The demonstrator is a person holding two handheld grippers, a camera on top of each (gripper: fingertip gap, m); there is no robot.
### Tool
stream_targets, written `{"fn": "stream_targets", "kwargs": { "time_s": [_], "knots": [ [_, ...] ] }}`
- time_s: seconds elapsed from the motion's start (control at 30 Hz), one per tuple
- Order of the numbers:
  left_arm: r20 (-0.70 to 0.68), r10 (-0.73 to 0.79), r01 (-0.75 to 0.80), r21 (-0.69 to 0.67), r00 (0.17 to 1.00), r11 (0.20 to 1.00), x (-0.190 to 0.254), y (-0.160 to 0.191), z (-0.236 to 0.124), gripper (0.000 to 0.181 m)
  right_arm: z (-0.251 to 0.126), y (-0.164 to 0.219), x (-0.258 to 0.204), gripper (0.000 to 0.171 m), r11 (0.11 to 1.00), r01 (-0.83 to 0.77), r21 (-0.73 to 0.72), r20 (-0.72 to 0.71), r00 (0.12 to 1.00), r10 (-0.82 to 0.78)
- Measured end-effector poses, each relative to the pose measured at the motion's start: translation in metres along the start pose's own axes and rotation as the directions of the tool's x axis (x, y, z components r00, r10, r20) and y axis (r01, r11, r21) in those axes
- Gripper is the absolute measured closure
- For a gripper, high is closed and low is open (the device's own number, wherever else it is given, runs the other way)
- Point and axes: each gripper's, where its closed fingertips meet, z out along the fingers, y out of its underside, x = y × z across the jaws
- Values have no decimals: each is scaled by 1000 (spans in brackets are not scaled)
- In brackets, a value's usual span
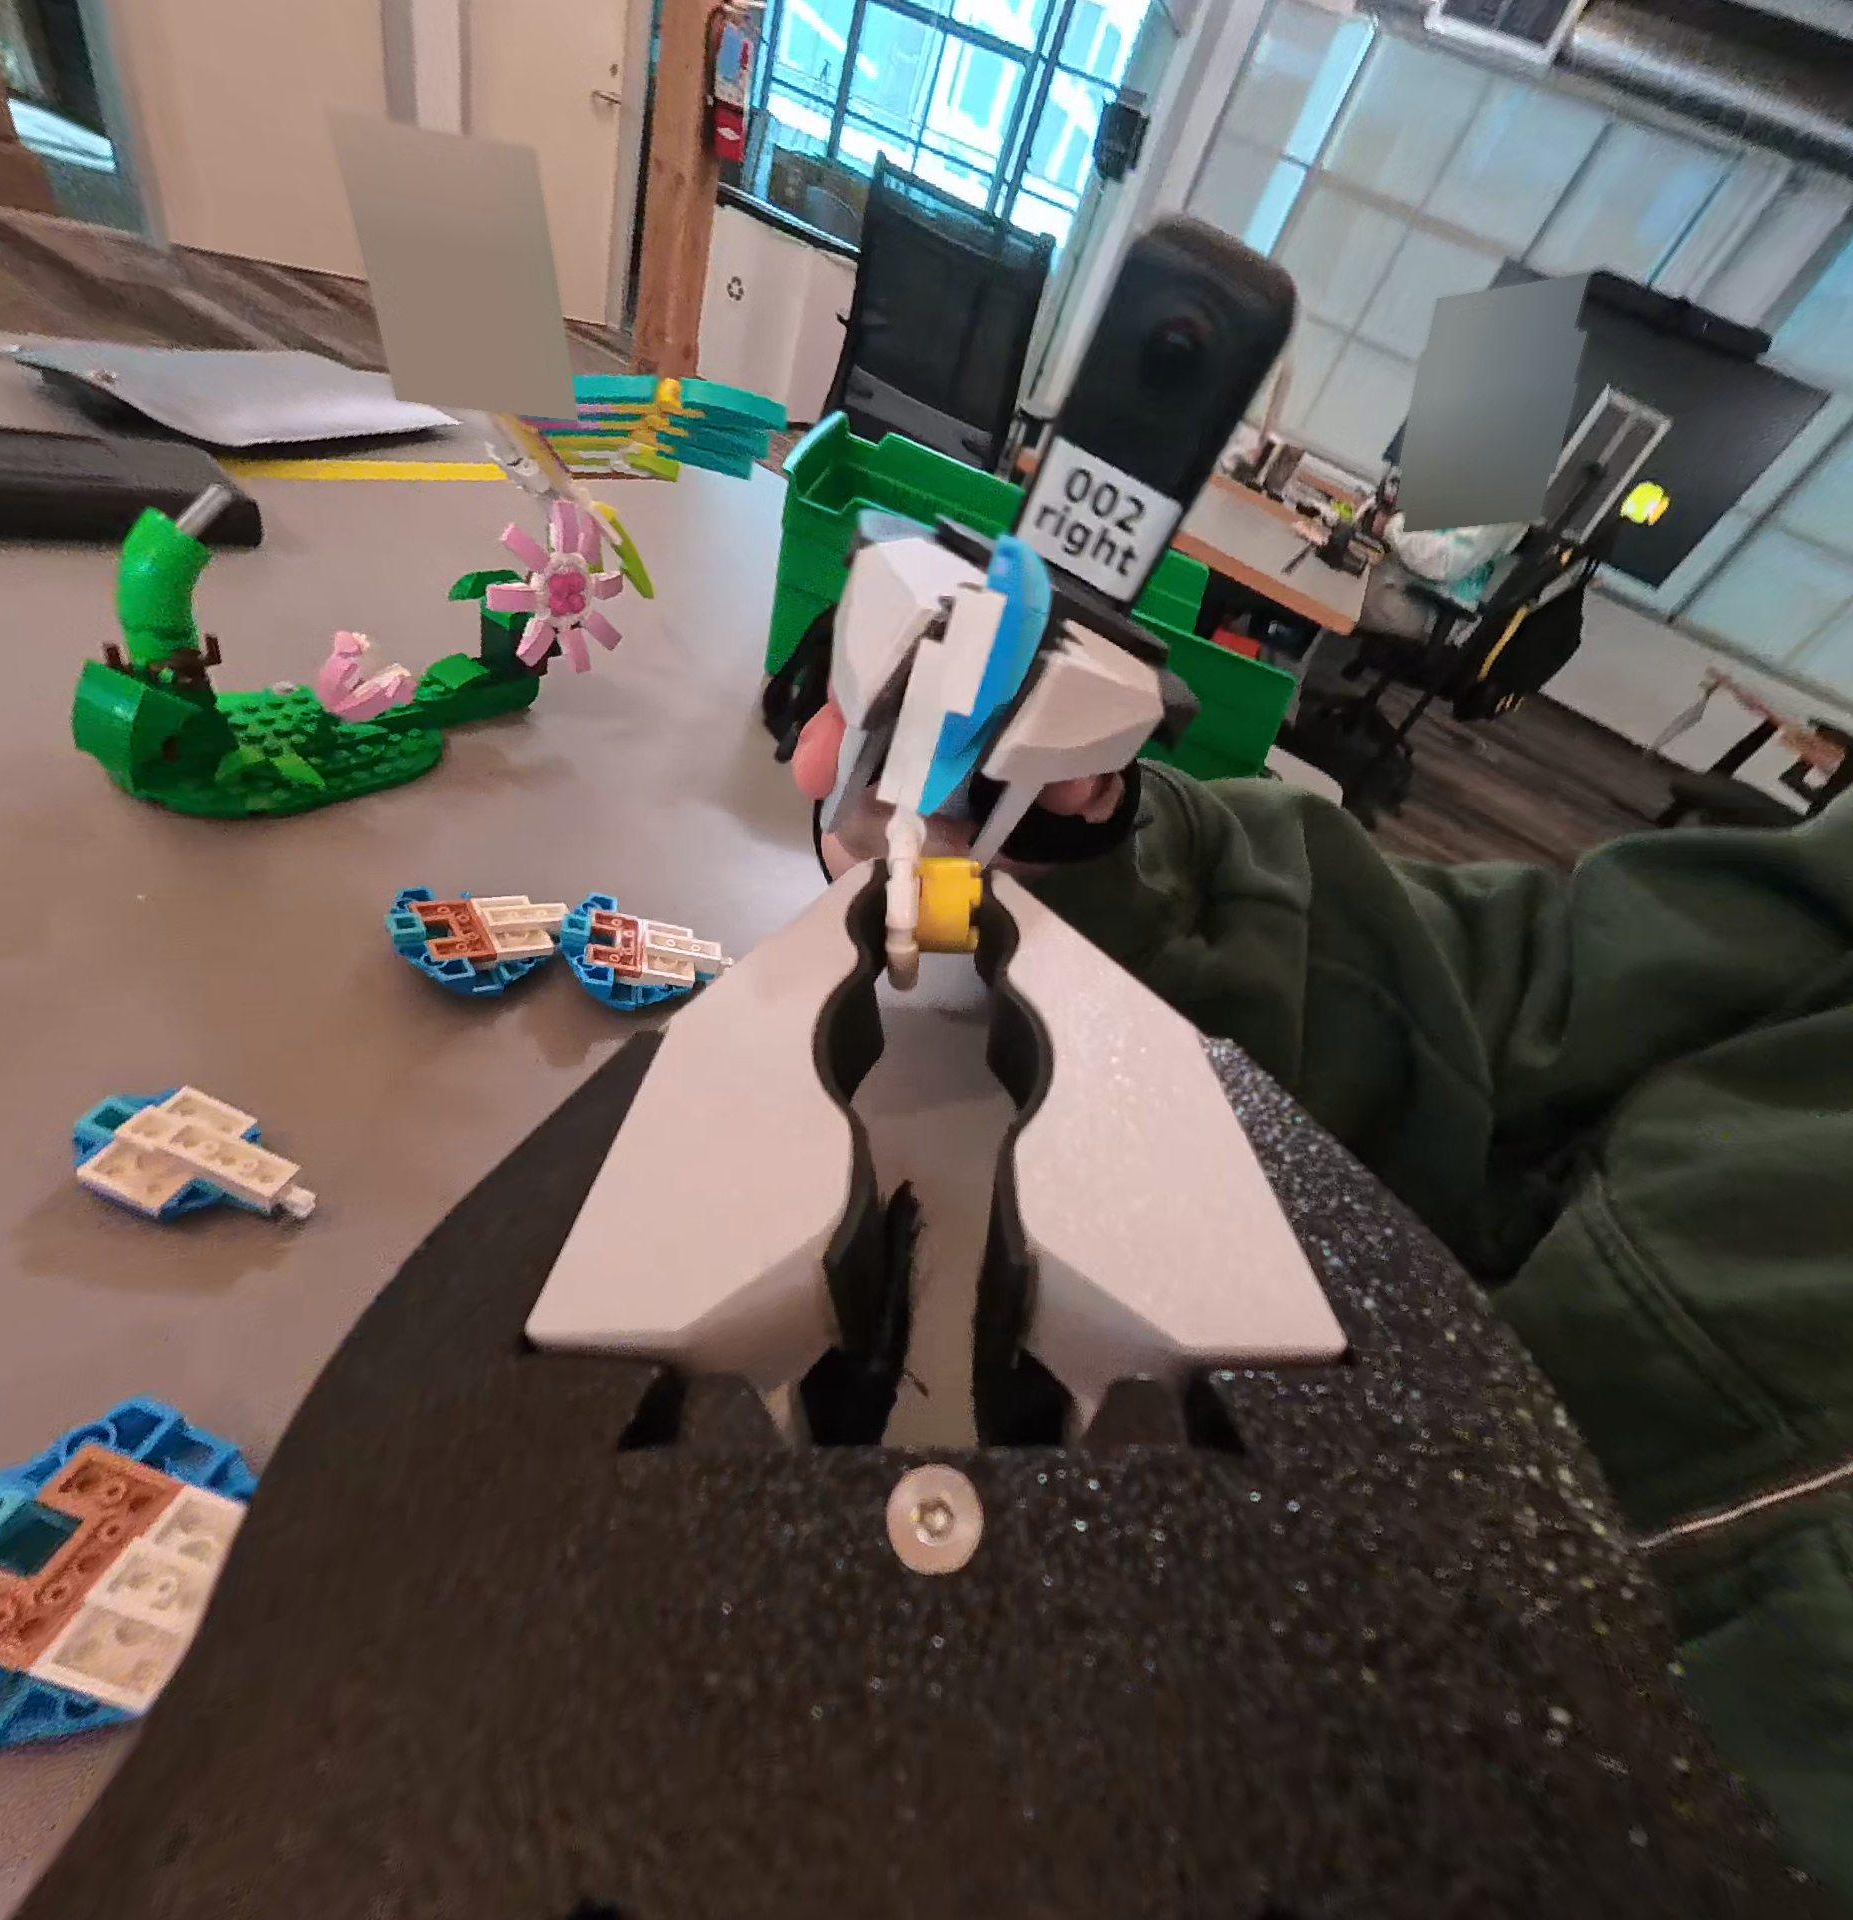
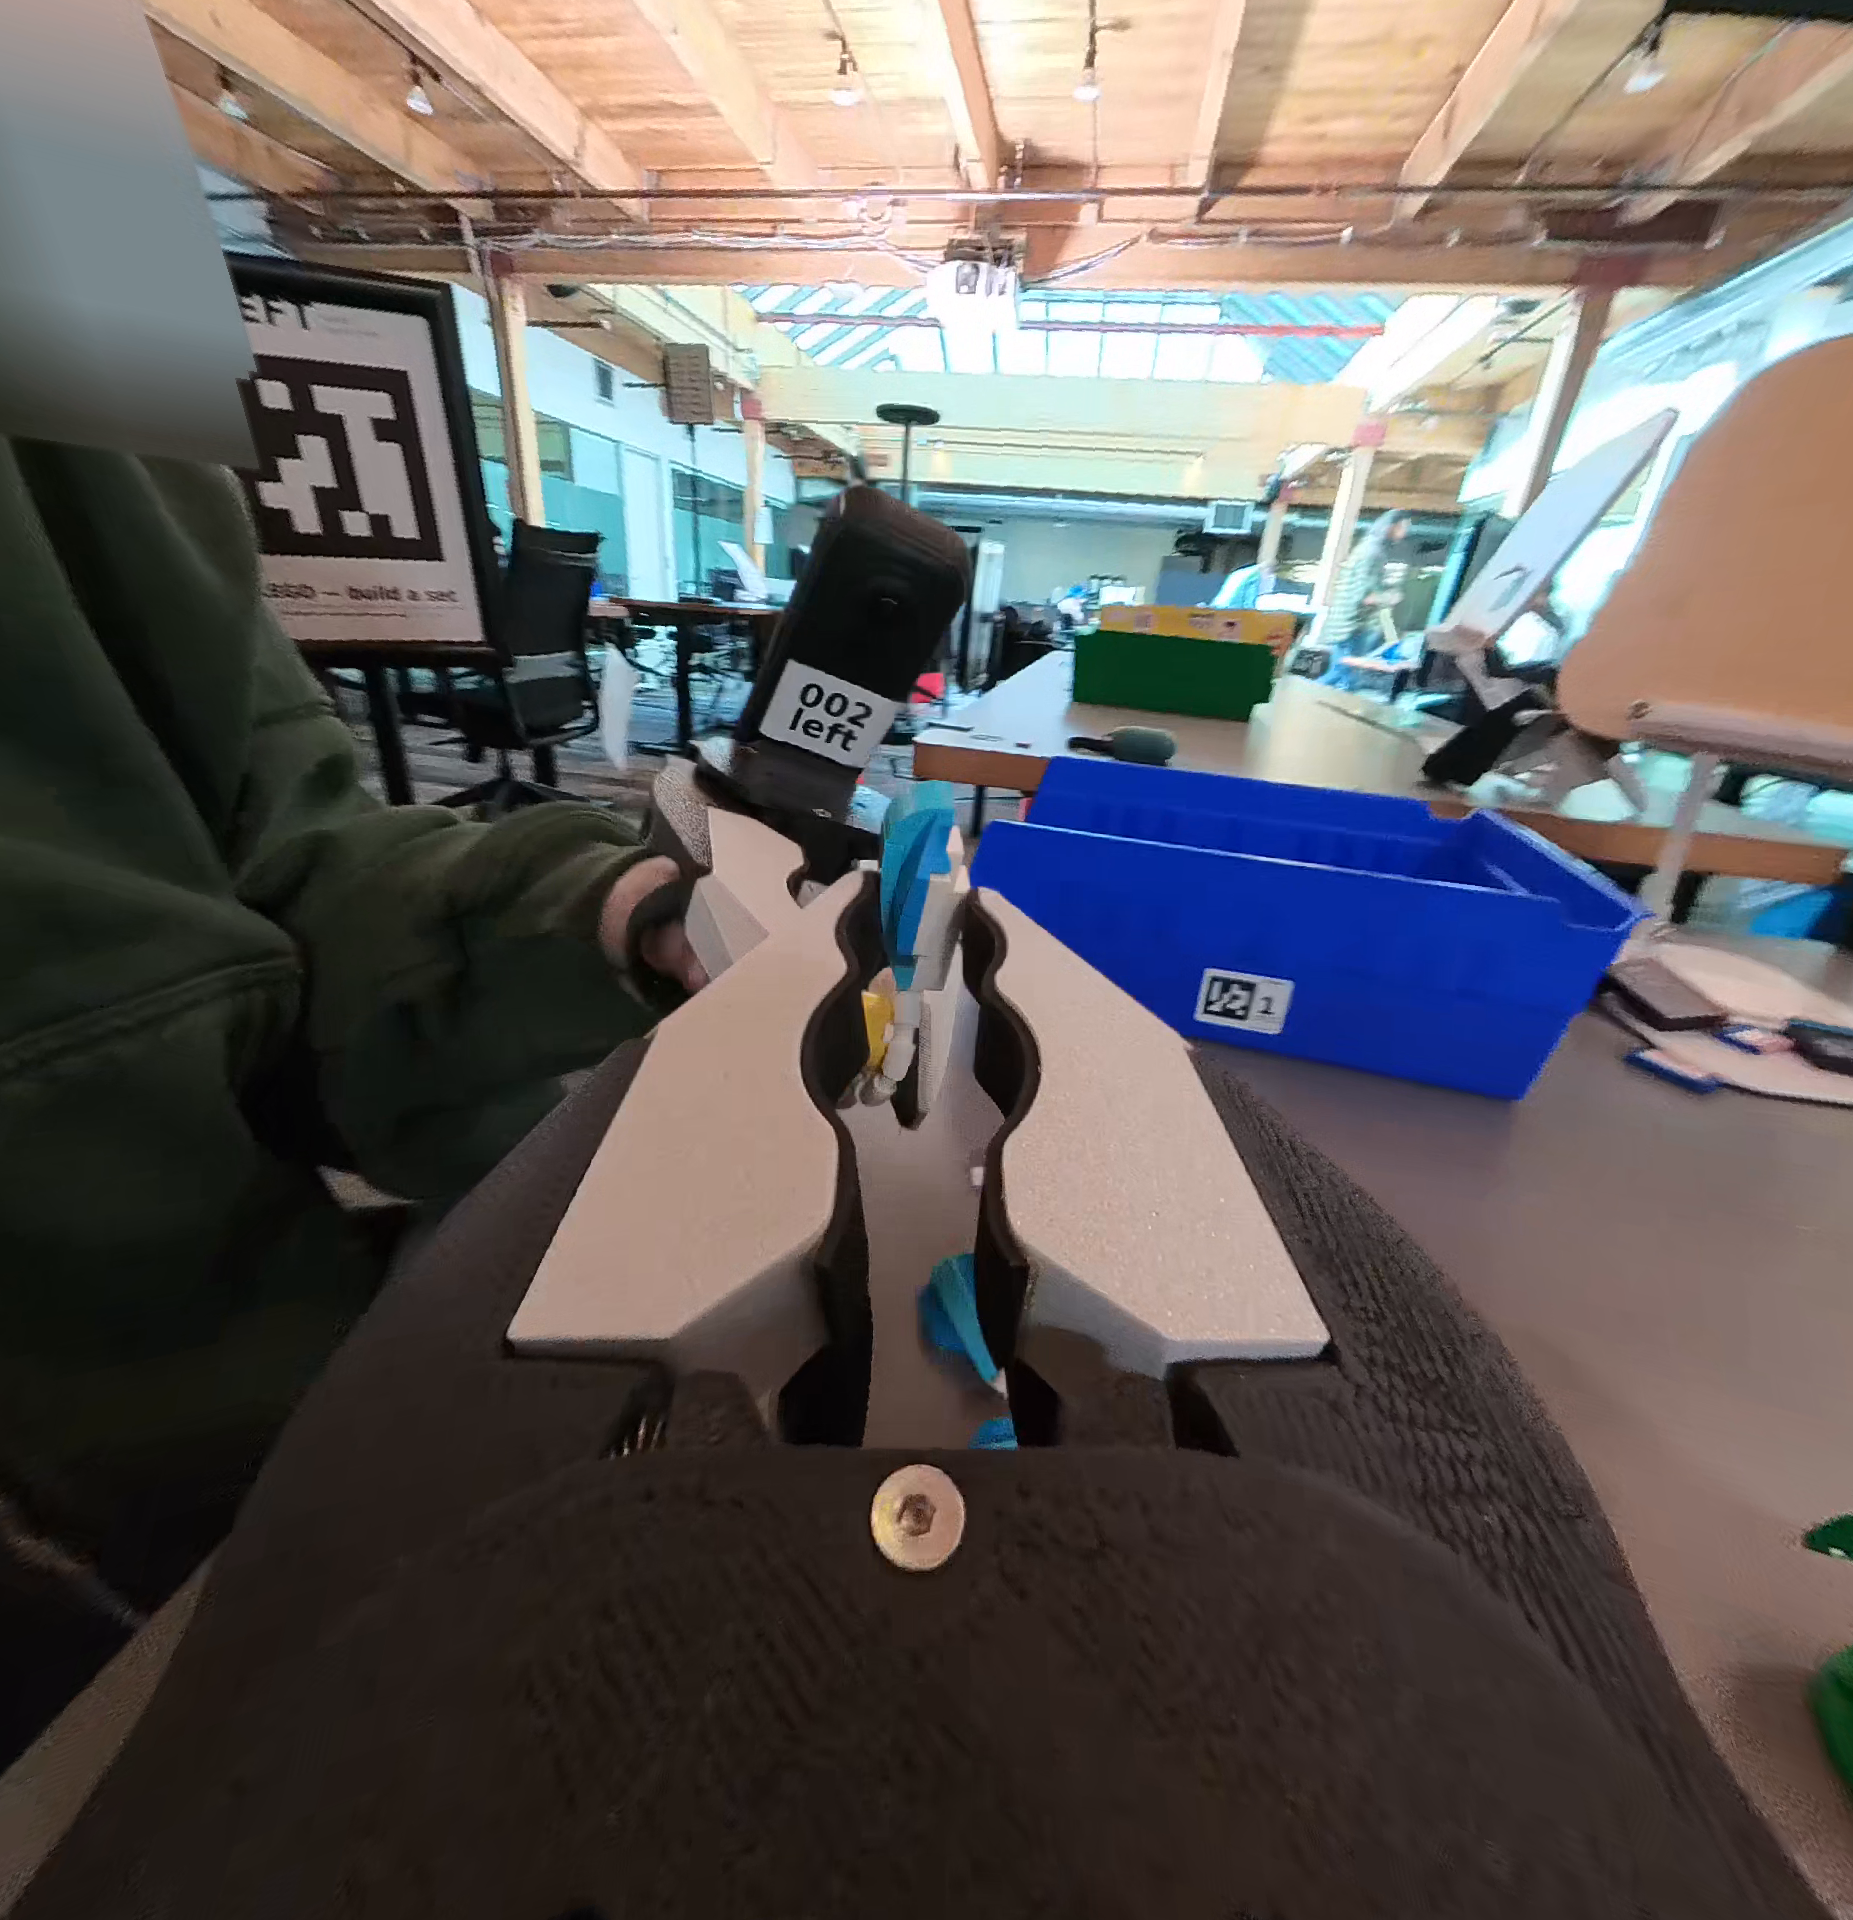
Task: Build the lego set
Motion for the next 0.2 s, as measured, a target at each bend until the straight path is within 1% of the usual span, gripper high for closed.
{"fn": "stream_targets", "kwargs": {
  "time_s": [0.07,0.13,0.2],
  "knots": [
    [25,-35,35,1,999,999,-5,0,-4,170,3,3,3,158,1000,30,-8,-34,999,-30],
    [38,-49,49,-5,998,999,-7,1,-5,170,3,5,5,158,1000,3,0,-36,999,-3],
    [73,-52,54,-25,996,998,-10,4,-7,170,3,8,5,158,1000,10,-7,-45,999,-10]
  ]
}}
